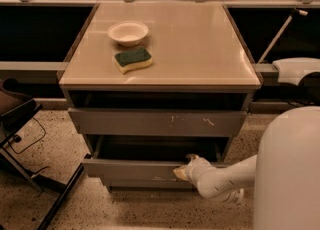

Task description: Open middle drawer

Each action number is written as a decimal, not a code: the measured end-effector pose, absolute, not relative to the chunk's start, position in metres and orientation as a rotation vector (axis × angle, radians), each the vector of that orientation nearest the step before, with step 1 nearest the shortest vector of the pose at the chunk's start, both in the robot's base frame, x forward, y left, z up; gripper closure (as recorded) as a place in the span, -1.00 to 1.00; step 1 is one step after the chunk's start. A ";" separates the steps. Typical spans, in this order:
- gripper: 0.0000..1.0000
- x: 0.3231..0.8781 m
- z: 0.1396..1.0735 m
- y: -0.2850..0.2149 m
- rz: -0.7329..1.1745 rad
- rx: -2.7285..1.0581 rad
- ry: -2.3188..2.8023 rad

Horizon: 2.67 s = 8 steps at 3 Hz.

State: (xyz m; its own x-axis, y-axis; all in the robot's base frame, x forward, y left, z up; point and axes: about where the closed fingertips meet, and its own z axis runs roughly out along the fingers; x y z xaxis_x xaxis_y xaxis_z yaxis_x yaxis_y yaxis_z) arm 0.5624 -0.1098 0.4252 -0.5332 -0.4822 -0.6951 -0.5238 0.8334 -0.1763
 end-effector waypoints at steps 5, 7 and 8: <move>1.00 0.493 0.433 -0.101 -0.002 -0.649 2.221; 1.00 0.471 0.435 -0.101 -0.024 -0.614 2.225; 1.00 0.471 0.436 -0.101 -0.024 -0.614 2.225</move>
Offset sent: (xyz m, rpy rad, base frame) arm -0.3678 0.0092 -0.0194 -0.0666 -0.1148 -0.5028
